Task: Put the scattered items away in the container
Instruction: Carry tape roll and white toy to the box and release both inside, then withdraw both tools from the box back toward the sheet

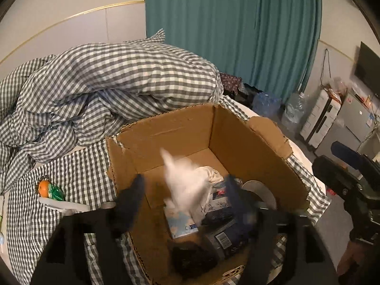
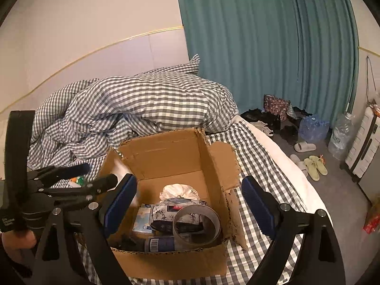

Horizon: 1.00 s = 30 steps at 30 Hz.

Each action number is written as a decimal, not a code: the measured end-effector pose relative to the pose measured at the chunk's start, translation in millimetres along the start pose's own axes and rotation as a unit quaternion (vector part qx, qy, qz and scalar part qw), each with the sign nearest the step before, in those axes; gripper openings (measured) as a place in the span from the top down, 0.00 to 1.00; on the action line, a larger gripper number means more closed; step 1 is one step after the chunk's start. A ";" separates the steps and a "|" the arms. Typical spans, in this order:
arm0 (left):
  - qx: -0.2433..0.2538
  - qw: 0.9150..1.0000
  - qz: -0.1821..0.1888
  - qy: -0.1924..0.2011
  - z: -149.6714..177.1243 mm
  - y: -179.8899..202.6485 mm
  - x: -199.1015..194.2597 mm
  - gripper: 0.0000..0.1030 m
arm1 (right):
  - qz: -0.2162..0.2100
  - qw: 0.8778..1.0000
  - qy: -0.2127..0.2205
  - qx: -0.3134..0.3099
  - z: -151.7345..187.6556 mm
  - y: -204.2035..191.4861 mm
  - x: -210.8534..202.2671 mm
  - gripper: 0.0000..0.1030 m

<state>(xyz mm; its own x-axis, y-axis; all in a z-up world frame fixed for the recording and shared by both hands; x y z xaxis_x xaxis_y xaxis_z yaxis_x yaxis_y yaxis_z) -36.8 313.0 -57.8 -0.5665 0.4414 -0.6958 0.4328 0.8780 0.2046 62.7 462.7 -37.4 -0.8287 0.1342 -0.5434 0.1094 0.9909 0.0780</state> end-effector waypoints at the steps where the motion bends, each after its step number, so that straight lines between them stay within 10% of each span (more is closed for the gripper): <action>1: 0.001 1.000 0.002 0.006 -0.1 0.7 -3.4 0.17 | 0.000 1.000 0.001 0.001 -0.5 0.3 -1.3 0.13; 30: -0.104 0.986 -0.082 0.098 -11.9 -165.2 -105.1 0.00 | -0.010 0.996 0.057 -0.062 -55.5 -114.7 -27.1 0.00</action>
<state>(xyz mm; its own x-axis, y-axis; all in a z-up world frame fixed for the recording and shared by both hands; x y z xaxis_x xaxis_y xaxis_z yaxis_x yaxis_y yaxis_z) -57.1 123.7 -10.2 -0.7501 0.2992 -0.5898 0.1822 0.9508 0.2505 42.2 345.1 14.8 -0.8874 0.1063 -0.4486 0.0299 0.9843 0.1741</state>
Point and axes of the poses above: each gripper's, at about its wrist camera, not at the fingertips, and x roughly the way its jaws point, y to its right, z to its underside, the point moved 1 cm from there along x, roughly the way its jaws point, and after that the axes turned 15 degrees about -x, right-handed, at the moved point
